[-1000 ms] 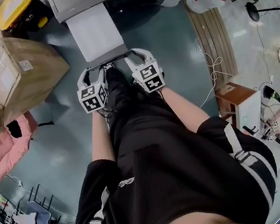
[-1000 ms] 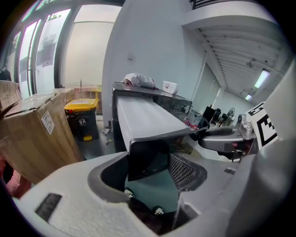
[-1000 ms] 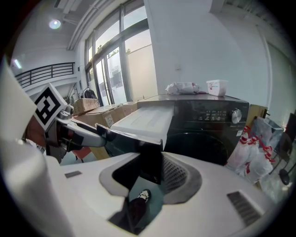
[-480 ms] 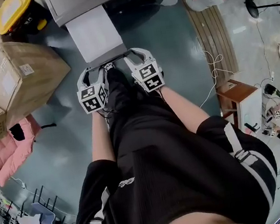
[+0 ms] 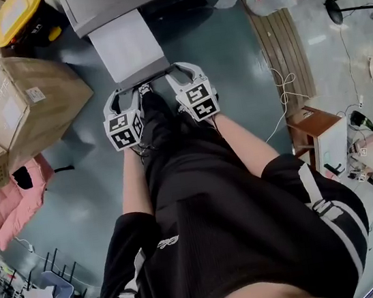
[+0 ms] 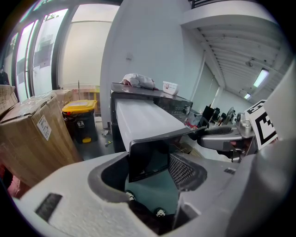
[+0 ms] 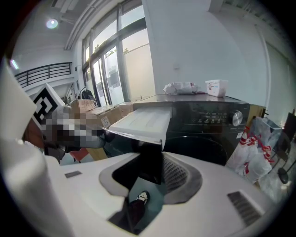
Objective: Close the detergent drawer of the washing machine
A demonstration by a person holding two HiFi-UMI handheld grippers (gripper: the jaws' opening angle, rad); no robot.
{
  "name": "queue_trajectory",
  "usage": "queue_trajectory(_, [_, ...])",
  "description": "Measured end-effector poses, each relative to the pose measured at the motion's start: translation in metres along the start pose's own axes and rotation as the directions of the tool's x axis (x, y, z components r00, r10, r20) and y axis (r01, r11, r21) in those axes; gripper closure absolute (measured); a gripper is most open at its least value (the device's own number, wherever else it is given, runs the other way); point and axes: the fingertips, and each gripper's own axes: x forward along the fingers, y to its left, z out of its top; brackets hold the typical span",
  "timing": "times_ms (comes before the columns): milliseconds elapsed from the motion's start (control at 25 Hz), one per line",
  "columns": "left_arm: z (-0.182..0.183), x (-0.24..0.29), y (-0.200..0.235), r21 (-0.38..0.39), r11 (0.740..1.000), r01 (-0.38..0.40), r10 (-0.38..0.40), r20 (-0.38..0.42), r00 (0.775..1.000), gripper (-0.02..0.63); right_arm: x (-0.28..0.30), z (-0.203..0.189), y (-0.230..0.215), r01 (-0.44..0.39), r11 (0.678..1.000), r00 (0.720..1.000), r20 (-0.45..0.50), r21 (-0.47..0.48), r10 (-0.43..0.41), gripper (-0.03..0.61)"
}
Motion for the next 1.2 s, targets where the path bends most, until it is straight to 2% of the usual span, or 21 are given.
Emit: queue_trajectory(1200, [0.021, 0.011, 0.008, 0.014, 1.0, -0.003, 0.003, -0.008, 1.0, 0.345, 0.014, 0.016, -0.008, 0.002, 1.0, 1.0, -0.016, -0.006, -0.002, 0.436])
